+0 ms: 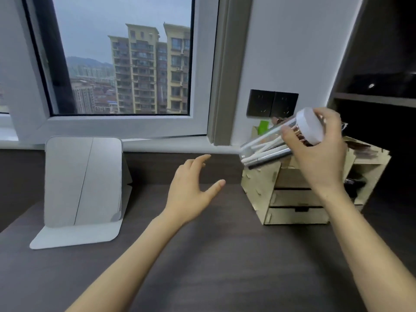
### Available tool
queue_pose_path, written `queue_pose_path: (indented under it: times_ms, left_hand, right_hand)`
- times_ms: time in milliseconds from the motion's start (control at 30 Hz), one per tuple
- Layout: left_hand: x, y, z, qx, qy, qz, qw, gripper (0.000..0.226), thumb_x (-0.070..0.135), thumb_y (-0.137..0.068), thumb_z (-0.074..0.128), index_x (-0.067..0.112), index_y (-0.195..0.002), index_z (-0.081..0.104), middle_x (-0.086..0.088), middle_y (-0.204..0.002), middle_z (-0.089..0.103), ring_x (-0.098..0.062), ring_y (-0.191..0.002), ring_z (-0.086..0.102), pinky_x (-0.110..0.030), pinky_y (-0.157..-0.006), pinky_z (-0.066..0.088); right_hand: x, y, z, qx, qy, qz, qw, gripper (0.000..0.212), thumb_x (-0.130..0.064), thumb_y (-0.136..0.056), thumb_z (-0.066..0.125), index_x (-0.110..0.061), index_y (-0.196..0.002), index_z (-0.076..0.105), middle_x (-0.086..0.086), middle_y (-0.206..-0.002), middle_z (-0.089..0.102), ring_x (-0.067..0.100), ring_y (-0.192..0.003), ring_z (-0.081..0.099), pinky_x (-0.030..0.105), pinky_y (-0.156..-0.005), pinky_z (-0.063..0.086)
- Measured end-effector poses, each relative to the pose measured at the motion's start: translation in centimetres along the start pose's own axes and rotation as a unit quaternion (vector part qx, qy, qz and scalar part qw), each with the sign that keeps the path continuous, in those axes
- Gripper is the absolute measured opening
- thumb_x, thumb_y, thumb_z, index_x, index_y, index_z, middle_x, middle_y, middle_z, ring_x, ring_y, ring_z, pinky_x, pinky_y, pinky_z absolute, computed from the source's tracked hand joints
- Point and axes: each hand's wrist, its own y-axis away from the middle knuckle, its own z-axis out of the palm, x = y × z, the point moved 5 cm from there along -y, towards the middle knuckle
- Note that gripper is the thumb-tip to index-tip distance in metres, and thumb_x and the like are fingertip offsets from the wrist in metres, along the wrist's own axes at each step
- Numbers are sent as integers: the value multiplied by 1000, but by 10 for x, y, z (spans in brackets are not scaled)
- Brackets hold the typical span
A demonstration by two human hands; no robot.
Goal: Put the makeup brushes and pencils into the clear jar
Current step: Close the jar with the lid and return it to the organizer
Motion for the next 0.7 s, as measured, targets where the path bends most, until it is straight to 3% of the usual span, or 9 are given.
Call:
queue_pose_path:
  times_ms: [167,233,367,533,700]
  left_hand:
    - [4,-23,21,11,15,8,1000,49,49,-74,54,17,-111,57,-3,-99,61,-25,-92,55,-38,-78,45]
    - [6,-30,29,12,15,7,1000,41,40,-76,59,16,-109,57,-3,-99,62,-26,-92,55,-38,-77,45]
    - [8,-37,41,16,15,7,1000,31,25,-80,68,16,-108,58,-4,-99,62,-25,-92,55,-37,-77,43]
    - [6,-37,45,18,13,8,1000,29,24,-80,67,16,-107,60,-1,-95,62,-22,-88,55,-36,-77,45]
    - [1,-31,47,-15,-9,-24,1000,18,26,-84,63,21,-101,61,12,-75,60,-11,-73,56,-28,-67,42]
  right_hand:
    - [34,-37,-39,83,87,-10,993,60,-36,-77,72,-17,-129,49,8,-126,55,21,-113,50,8,-79,30]
    - [47,-46,-42,74,125,-1,989,62,-35,-77,72,-17,-131,47,11,-127,53,23,-114,49,12,-80,27]
    - [71,-59,-39,34,177,2,984,64,-37,-77,72,-19,-134,46,15,-127,50,28,-113,50,22,-86,31]
    - [99,-73,-23,-54,216,38,974,68,-43,-77,72,-21,-136,48,17,-126,51,32,-114,50,34,-93,39]
    - [120,-87,2,-132,274,68,950,71,-49,-77,69,-19,-138,48,19,-131,50,35,-120,47,37,-94,42]
